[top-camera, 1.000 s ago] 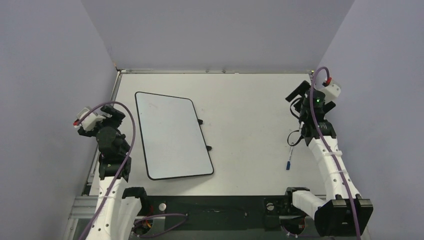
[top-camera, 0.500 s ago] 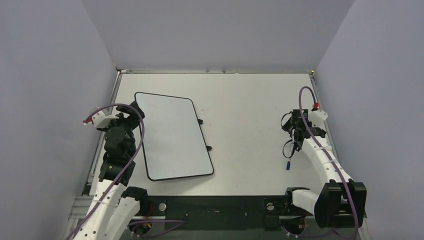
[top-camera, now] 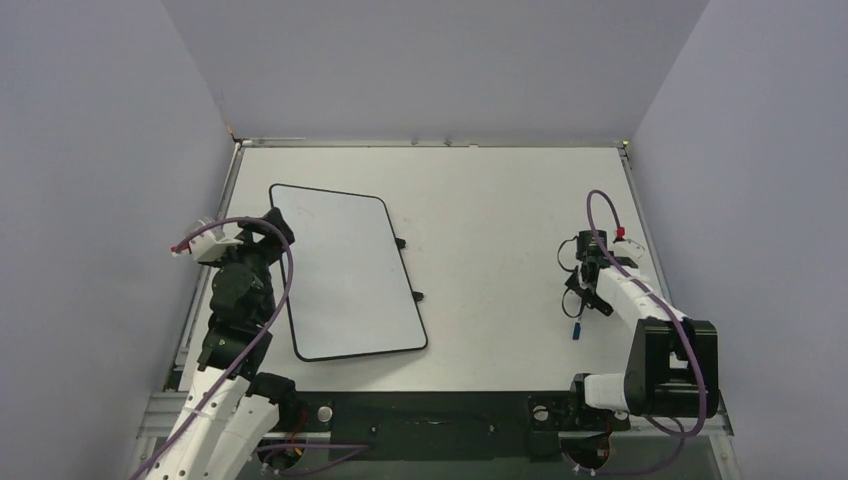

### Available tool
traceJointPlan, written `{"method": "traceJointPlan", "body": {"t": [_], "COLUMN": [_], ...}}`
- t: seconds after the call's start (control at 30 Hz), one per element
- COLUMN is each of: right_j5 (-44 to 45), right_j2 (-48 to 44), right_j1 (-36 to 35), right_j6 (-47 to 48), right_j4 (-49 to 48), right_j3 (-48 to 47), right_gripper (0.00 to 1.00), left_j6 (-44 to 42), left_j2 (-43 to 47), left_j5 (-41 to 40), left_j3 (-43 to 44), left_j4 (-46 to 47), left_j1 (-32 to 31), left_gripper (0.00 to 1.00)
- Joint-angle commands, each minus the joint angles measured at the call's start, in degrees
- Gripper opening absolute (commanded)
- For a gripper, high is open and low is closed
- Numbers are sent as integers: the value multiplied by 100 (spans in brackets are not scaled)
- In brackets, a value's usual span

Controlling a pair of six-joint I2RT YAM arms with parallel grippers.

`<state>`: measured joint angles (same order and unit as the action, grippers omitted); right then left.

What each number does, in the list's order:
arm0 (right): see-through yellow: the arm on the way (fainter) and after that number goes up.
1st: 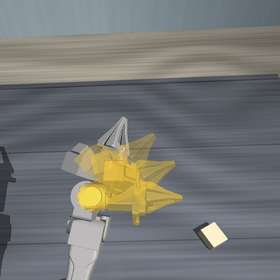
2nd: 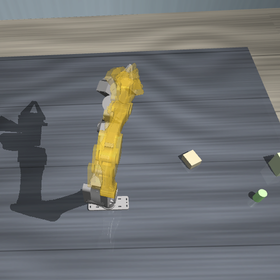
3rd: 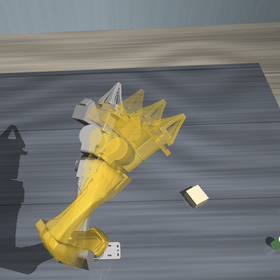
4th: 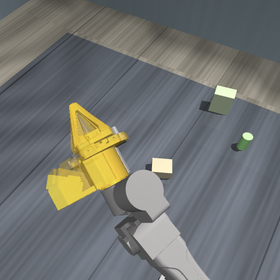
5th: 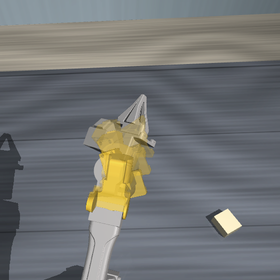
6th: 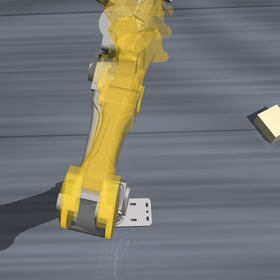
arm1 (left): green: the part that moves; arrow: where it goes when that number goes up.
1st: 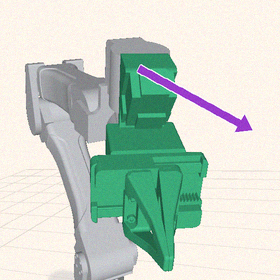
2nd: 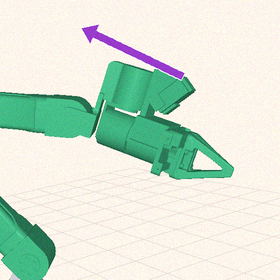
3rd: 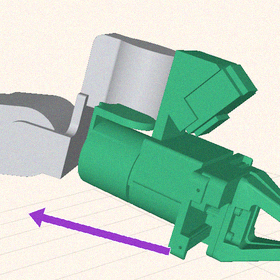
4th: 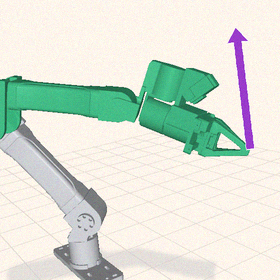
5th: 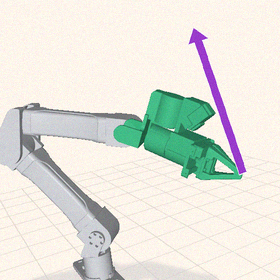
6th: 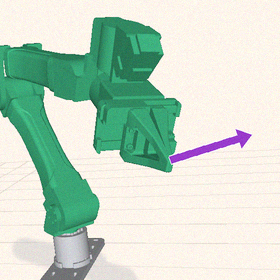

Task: Write a sentence on the whiteboard
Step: Pick up the whiteboard marker from the center of the board.

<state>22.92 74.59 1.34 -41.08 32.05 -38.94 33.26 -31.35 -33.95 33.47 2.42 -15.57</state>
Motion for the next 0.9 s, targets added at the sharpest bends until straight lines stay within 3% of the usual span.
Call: {"method": "traceJointPlan", "body": {"t": [0.0,0.17,0.5,0.73,0.87], "right_j5": [-201,-460,-803,-1200,-1355], "right_j2": [233,572,787,263,-337], "right_j1": [50,50,81,64,-14], "right_j6": [112,288,453,382,303], "right_j4": [-303,-427,-517,-489,-268], "right_j3": [-6,-120,-182,-306,-612], "right_gripper": [60,51,0,0,0], "left_j6": [-160,-166,-167,-211,-310], "left_j2": [29,27,18,23,6], "left_j5": [-121,-105,-78,234,1057], "left_j3": [-13,-18,-21,86,290], "left_j4": [263,267,204,18,-112], "left_j1": [-66,-79,-77,-76,-60], "left_gripper": [72,72,72,73,73]}}
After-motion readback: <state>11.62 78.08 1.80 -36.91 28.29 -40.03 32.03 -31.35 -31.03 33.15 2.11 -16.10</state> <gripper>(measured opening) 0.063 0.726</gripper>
